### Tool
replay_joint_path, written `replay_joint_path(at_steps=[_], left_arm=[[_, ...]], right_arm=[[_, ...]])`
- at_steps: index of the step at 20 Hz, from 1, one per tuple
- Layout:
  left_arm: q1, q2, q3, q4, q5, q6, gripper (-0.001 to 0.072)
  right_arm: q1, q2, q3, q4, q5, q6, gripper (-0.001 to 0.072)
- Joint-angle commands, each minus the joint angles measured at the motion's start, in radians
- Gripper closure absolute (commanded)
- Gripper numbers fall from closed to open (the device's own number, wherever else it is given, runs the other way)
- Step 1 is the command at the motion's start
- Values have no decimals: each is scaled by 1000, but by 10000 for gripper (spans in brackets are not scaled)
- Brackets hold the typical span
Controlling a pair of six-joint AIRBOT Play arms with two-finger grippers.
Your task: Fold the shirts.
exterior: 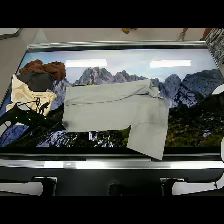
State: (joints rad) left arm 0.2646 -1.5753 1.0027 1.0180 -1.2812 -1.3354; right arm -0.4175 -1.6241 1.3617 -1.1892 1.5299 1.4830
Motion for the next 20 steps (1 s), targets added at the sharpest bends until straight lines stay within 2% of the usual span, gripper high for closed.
replay_joint_path(at_steps=[1,8,11,13,15,17,18,20], left_arm=[[-4,9,-2,2,17,1,679],[-4,28,-2,1,18,1,679],[-4,28,-1,1,19,2,679],[-4,28,13,1,14,5,679],[-4,53,66,2,4,14,683],[-4,153,175,2,35,19,684],[-4,225,260,1,49,19,684],[-10,377,467,2,85,-1,683]], right_arm=[[-1,-8,-107,70,-136,-29,282],[-1,-108,-114,105,-172,-57,305],[-1,-122,-114,125,-200,-44,442],[-1,-121,-106,175,-171,-75,669],[-1,-91,-60,194,-119,-111,670],[-1,6,55,191,-102,-140,670],[-1,69,137,196,-112,-172,670],[-1,224,328,203,-211,-162,670]])
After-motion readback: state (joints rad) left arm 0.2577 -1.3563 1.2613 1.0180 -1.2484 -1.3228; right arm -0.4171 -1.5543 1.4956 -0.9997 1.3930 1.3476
